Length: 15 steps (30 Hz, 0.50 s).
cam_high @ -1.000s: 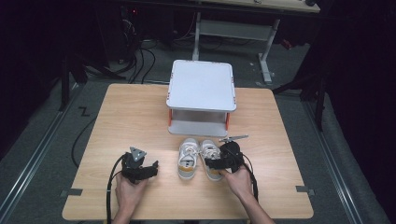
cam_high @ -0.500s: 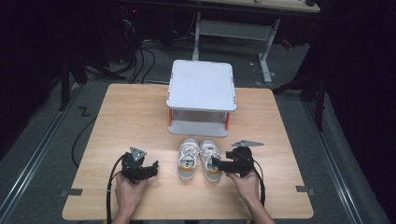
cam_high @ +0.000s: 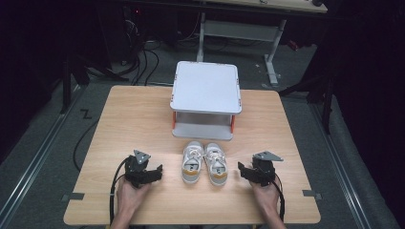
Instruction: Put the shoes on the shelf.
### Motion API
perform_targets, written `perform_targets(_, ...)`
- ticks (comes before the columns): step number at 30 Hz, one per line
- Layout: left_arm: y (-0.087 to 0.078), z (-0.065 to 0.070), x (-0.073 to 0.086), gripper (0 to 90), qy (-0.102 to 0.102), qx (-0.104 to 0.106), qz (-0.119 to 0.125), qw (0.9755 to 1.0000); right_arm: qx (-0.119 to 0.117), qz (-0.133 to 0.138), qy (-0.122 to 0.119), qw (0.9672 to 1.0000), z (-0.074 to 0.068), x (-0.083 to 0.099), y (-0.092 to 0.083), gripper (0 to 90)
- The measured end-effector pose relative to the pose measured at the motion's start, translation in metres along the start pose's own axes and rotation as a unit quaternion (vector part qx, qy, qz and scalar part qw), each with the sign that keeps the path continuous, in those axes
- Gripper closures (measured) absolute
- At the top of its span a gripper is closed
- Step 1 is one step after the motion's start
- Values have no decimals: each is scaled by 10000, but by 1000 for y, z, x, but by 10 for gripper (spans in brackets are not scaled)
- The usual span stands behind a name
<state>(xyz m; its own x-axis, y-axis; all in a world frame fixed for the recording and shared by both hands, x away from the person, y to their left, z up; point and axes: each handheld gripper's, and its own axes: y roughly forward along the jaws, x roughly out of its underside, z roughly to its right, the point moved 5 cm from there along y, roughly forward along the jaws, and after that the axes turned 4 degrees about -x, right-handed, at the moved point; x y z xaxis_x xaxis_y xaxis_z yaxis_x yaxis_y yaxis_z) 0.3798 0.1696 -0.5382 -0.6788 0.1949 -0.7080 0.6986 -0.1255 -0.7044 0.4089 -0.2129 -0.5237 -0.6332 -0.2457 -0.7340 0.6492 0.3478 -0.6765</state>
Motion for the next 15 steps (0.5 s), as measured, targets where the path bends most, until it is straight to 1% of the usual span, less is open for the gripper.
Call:
perform_targets(1, 0, 0, 0, 213, 0, 0, 0, 10000, 0, 0, 0, 10000, 0, 0, 0, 342)
perform_targets(2, -1, 1, -1, 234, 7, -17, -90, 10000, 208, -36, -14, 9998, 6, 4, 3, 347)
perform_targets(4, -3, 3, -3, 244, 45, -27, -104, 9999, 246, -44, -14, 9997, 8, 6, 4, 347)
perform_targets(5, -6, 5, -5, 272, 70, 17, -76, 9999, 295, -30, 20, 9996, 12, 10, 6, 342)
perform_targets(6, -10, 6, -6, 272, 66, 76, -72, 9999, 295, -30, 20, 9996, 12, 10, 6, 342)
perform_targets(7, -16, 8, -10, 304, 4, 191, -48, 9998, 315, -12, 36, 9995, 13, 11, 6, 342)
perform_targets(8, -20, 9, -13, 314, -79, 310, 19, 9995, 411, 5, -3, 9992, 14, 11, 5, 343)
perform_targets(9, -25, 10, -17, 306, -148, 410, 59, 9990, 484, 21, -62, 9988, 15, 10, 5, 343)
perform_targets(10, -34, 15, -25, 278, -218, 589, 117, 9980, 564, 38, -146, 9983, 14, 9, 5, 344)
perform_targets(11, -34, 15, -25, 264, -218, 589, 117, 9980, 564, 38, -146, 9983, 14, 9, 5, 344)
perform_targets(12, -41, 20, -30, 264, -231, 720, 158, 9970, 587, 46, -190, 9981, 14, 9, 6, 344)
perform_targets(14, -51, 29, -36, 232, -175, 889, 182, 9957, 632, 61, -280, 9976, 12, 8, 6, 350)
perform_targets(15, -56, 36, -40, 218, -129, 992, 193, 9948, 635, 58, -282, 9976, 12, 8, 6, 351)
